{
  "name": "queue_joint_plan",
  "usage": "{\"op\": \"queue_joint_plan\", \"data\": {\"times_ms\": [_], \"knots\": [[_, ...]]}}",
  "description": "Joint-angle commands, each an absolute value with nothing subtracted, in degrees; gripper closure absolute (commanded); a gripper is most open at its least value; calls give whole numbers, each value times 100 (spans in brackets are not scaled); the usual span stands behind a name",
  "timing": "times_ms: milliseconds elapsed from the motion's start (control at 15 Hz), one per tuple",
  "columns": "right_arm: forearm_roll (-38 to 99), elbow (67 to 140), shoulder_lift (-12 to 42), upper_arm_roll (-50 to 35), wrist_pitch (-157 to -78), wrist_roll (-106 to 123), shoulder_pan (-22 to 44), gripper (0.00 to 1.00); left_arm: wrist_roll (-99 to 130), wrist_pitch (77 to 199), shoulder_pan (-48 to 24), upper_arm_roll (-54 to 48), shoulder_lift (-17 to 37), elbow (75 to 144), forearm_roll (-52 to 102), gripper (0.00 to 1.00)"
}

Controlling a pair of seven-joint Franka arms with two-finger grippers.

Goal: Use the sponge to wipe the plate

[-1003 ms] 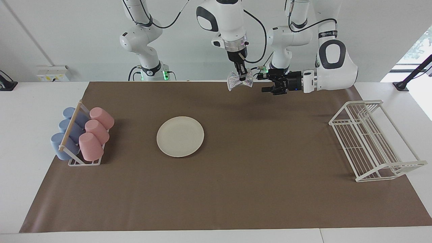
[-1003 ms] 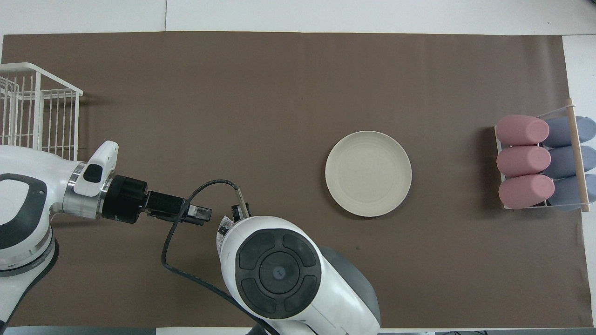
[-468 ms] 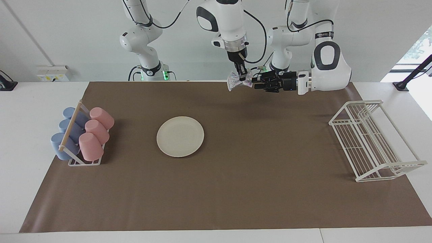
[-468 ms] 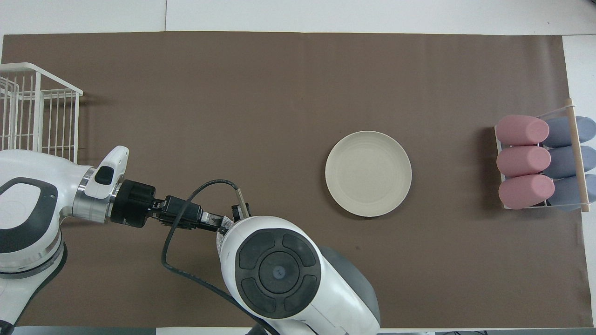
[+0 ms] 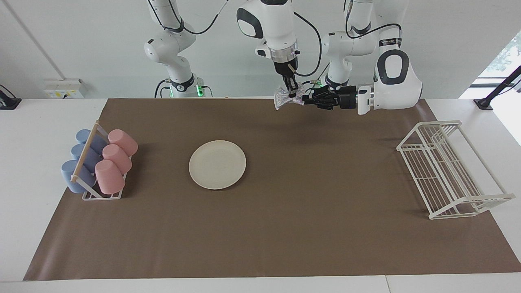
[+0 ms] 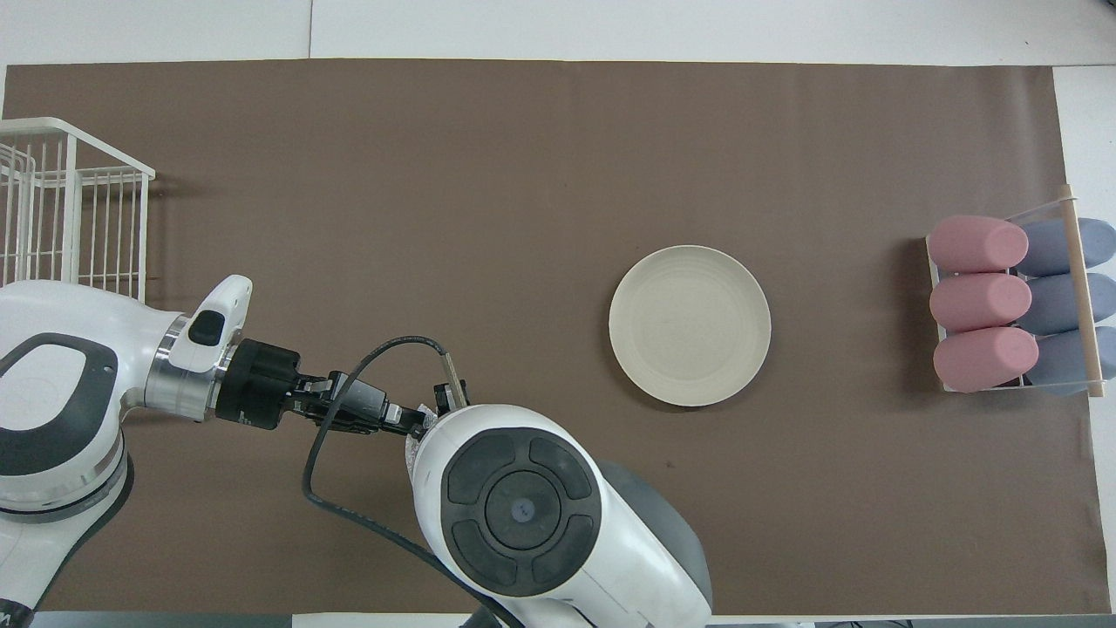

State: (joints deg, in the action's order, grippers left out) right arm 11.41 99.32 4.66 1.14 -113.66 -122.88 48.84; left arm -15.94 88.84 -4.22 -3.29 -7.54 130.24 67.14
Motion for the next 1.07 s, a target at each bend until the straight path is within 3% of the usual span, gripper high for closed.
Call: {"op": "queue_joint_plan", "data": {"times_ms": [0,401,468,535,735,1003], "knots": [[1072,9870,519,88,-11426,-12322,4834,100,-1485,8886,-510,-272,-940,13192,6847,100],[1081,9870,519,88,-11408,-12313,4790,100,-1459,8833,-492,-246,-940,13192,6838,100],[1081,9870,519,88,-11391,-12279,4773,69,-1459,8798,-466,-246,-940,13192,6838,100],[1090,9905,510,97,-11417,-12261,4772,1,-1459,8772,-448,-246,-940,13184,6838,100],[1038,9905,457,105,-11312,-11990,4711,0,-1450,8745,-439,-237,-949,13184,6838,100],[993,10115,212,114,-10935,-8414,4089,0,-1441,8798,-422,-220,-940,13157,6803,100]]}}
